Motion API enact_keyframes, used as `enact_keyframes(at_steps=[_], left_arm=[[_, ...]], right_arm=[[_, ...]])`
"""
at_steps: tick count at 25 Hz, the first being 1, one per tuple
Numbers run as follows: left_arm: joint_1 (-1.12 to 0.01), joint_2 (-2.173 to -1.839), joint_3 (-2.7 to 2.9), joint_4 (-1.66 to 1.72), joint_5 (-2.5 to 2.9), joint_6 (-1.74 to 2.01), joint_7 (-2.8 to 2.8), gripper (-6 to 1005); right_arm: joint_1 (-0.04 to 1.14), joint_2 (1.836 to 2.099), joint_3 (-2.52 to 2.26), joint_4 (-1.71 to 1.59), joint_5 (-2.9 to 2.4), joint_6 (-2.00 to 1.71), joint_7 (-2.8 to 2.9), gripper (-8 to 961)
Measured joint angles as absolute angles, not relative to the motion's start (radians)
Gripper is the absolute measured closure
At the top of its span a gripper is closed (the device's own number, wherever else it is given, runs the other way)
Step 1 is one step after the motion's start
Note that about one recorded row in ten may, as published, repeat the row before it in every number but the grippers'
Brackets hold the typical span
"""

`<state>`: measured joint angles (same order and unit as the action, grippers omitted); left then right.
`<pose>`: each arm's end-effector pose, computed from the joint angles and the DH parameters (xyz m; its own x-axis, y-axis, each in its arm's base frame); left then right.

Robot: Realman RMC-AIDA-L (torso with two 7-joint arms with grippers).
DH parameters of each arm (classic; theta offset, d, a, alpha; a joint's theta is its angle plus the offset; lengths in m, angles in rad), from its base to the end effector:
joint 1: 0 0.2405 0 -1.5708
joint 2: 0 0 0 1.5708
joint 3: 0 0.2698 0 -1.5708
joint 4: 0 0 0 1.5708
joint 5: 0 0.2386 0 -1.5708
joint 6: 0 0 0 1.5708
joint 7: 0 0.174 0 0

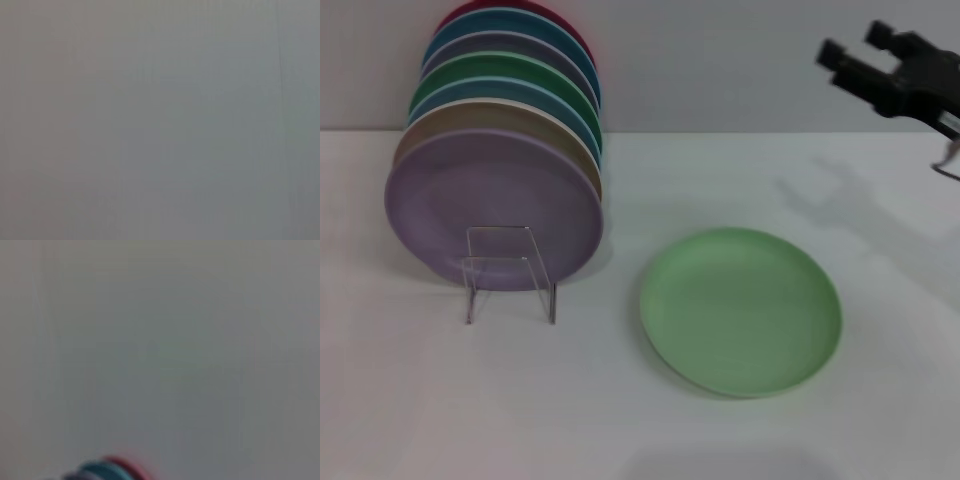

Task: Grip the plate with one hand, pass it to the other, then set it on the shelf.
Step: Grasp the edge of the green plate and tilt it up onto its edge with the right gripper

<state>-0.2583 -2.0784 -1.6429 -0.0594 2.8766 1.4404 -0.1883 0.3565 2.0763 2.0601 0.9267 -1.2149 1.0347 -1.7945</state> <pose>-0.4218 0.2955 0.0382 0.7245 -0.1906 0.6624 0.6888 0.1659 -0.7057 0.2413 0.4363 0.0471 0.6270 -0.0450 -0.7777 -0.6319 -0.6132 -0.4739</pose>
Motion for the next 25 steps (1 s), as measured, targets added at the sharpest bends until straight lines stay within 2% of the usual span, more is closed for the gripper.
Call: enact_keyframes(at_steps=[4, 9, 14, 25], left_arm=[[-0.258, -2.078, -1.643, -0.06, 2.877, 1.44, -0.192, 137], [-0.258, -2.078, -1.642, -0.063, 2.879, 1.441, -0.193, 138], [-0.259, -2.078, -1.638, -0.063, 2.879, 1.44, -0.193, 138], [-0.264, -2.078, -1.629, -0.067, 2.879, 1.447, -0.194, 138]], right_arm=[[0.338, 2.077, 1.919, 1.292, -1.701, 0.89, -1.274, 140], [0.385, 2.071, 1.905, 1.435, -2.102, 1.007, -0.781, 140], [0.475, 2.054, 1.921, 1.406, -2.362, 1.16, -0.516, 140], [0.589, 2.052, 1.931, 1.185, -2.521, 1.233, -0.476, 140]])
